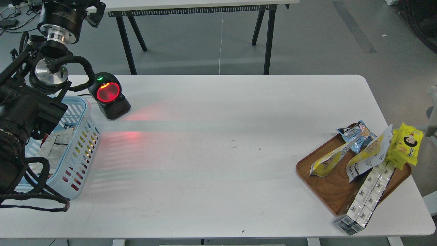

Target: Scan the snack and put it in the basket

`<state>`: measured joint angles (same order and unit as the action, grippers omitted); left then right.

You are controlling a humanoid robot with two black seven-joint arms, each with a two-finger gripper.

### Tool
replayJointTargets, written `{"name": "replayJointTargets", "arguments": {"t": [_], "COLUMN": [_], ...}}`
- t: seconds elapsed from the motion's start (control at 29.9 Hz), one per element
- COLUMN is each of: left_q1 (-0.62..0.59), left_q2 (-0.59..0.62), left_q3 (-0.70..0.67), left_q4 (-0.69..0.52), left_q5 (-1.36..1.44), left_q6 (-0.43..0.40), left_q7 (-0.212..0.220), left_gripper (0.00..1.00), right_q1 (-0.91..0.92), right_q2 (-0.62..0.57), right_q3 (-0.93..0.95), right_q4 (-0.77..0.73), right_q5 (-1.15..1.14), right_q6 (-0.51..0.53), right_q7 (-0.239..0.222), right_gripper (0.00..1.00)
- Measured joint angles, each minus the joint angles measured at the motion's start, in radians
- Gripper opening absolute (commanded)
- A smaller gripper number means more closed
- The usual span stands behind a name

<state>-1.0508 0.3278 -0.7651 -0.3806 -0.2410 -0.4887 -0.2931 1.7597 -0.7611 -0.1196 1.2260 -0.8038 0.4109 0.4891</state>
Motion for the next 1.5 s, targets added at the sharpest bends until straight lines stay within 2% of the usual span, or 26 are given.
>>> {"name": "replayJointTargets", "arguments": {"t": [0.1,0.3,0.6,0.93,1.2,1.4,1.5], "left_q1": [0.0,0.003,0.003,0.001,0.001,0.001,0.002], "left_q2": [0.0,0.0,0.003,0.006,0.008,0.008,0.008], "left_q3": [-0.001,0.001,0.003,0.003,0.004,0.002,0.002], "left_q4": [0.001,0.002,0.006,0.008,0.008,0.008,0.008], "left_q5": [0.0,-0.001,0.0,0.002,0.002,0.002,0.002], "left_q6": [0.0,0.0,0.0,0.0,0.0,0.0,0.0], "left_q7": [-0.004,-0.044,-0.049,-0.05,-0.051,-0.051,-0.051], "left_gripper": [1.0,1.0,1.0,1.0,1.0,1.0,1.0], "right_q1": [0.059,0.146,0.242,0.262,0.255,0.221,0.193], "right_q2": [0.015,0.064,0.125,0.161,0.128,0.086,0.062], "right_q3": [-0.081,-0.232,-0.394,-0.531,-0.68,-0.751,-0.76], "right_q4": [0.051,0.151,0.321,0.481,0.495,0.496,0.49], "right_q5": [-0.091,-0.349,-0.671,-0.966,-1.262,-1.343,-1.372], "right_q6": [0.0,-0.001,-0.002,-0.008,-0.056,-0.074,-0.078], "right_q7": [0.0,0.0,0.0,0.0,-0.001,0.0,0.0], "right_gripper": [0.99,0.98,0.98,0.98,0.94,0.85,0.85]}}
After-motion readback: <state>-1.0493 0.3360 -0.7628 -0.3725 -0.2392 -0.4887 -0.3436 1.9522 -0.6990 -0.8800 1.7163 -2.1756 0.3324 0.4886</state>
